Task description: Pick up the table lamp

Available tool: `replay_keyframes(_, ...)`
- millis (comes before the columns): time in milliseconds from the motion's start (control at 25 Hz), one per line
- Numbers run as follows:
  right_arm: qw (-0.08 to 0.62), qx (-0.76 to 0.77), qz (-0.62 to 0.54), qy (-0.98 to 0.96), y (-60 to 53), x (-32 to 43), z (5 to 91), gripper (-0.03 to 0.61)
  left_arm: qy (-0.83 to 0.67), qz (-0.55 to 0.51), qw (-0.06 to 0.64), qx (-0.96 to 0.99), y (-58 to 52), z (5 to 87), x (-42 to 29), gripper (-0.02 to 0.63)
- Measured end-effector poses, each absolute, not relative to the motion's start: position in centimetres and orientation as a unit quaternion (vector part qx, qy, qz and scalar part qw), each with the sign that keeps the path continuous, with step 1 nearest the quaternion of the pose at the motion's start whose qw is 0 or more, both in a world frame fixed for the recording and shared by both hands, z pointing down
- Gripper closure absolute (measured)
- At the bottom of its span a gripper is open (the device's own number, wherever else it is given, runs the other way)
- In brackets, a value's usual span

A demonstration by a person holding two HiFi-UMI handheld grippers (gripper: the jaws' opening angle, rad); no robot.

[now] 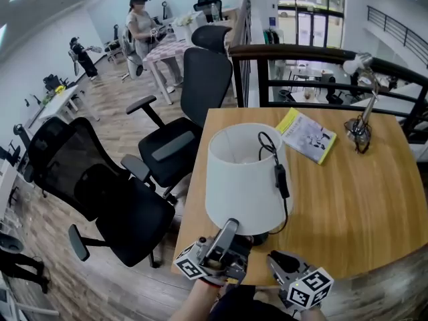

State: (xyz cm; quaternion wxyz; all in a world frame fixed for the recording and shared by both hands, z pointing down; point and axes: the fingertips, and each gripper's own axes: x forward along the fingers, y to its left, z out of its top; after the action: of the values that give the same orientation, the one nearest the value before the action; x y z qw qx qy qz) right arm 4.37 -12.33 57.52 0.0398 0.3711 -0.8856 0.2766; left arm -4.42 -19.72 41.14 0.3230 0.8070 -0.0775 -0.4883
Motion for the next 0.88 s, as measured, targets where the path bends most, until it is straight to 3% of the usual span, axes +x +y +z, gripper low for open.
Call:
replay_keyframes(440,0.102,0.377,0.229,-0.891,-19.3,2.4,57.4,0.517,-0.070,-0.502,0.332,0.796,-21.6,40.7,-4.4,0.603)
replay_keyframes(880,0.129,0.374,0.236,-0.888,-23.8,0.0,58.1,0.431,-0.068,-0.500,0.336,0.795,-23.0,40.7,-4.3,0.603)
